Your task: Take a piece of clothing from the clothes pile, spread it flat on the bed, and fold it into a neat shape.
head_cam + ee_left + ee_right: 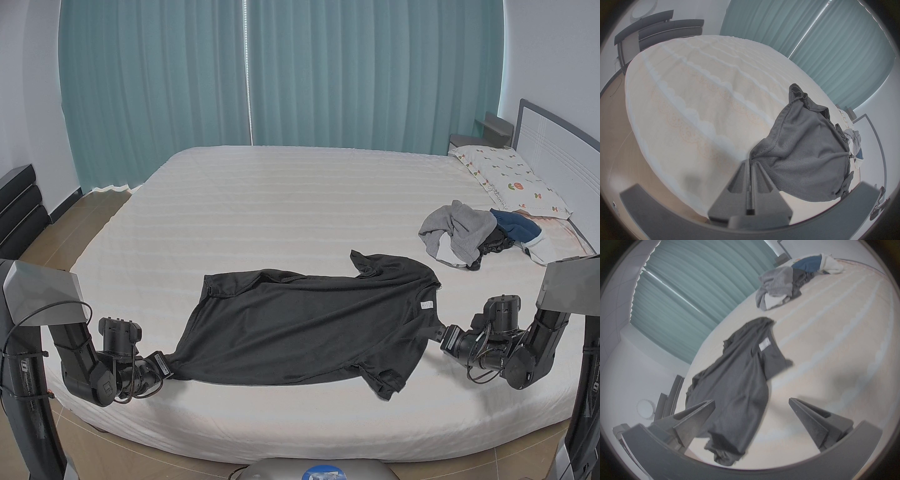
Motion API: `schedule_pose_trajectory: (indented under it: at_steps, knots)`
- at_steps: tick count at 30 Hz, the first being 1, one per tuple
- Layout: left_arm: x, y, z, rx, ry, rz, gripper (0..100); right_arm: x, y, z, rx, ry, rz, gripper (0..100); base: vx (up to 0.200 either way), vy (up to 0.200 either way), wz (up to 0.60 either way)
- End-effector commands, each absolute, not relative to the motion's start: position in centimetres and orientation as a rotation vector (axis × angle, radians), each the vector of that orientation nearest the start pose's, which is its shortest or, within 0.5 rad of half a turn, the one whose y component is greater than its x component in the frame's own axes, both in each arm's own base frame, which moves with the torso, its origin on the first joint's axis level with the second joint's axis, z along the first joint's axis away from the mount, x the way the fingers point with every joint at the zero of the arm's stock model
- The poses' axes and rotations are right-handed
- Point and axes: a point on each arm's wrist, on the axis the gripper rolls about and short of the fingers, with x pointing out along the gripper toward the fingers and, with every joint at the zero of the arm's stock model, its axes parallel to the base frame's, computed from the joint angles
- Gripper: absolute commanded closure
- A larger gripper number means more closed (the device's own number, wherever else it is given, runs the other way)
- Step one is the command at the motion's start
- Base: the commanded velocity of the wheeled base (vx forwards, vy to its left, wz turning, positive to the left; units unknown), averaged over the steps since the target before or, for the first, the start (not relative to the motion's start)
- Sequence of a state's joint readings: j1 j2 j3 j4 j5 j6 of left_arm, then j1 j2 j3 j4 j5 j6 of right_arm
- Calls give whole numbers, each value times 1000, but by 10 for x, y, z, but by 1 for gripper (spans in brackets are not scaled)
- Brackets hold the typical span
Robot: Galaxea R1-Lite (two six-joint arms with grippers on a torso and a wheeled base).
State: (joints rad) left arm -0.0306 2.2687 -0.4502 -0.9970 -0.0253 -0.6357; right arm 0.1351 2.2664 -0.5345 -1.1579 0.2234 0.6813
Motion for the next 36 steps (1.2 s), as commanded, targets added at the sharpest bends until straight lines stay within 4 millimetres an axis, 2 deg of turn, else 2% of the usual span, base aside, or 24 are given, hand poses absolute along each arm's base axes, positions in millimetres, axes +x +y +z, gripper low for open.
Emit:
schedule_pose_trajectory:
  at_steps: [1,2,5,14,15,22,26,29,30,33,36]
  knots:
    - [292,-10,-34,-597,815,211,100,308,62,-21,664,750,169,0,0,0,0]
    - [292,-10,-34,-595,819,210,100,308,71,-27,654,772,187,0,0,0,0]
    - [292,-10,-34,-596,815,211,100,309,81,-36,638,796,201,0,0,0,0]
    - [292,-10,-35,-596,819,210,100,320,93,-42,628,792,225,0,0,0,0]
    - [292,-10,-35,-595,821,209,100,322,94,-42,627,793,221,100,0,0,0]
    - [290,-10,-35,-599,828,203,100,319,89,-41,584,811,99,100,0,0,0]
    - [287,-10,-35,-604,842,192,100,308,69,-26,602,802,57,100,0,0,0]
    - [286,-10,-34,-600,846,191,100,301,63,-21,607,802,42,100,0,0,0]
    - [284,-10,-35,-594,853,193,100,294,55,-17,618,808,35,100,0,0,0]
    - [283,-11,-35,-591,859,191,100,286,51,-11,622,817,51,100,0,0,0]
    - [277,-12,-34,-580,875,189,100,268,41,-7,583,846,70,100,0,0,0]
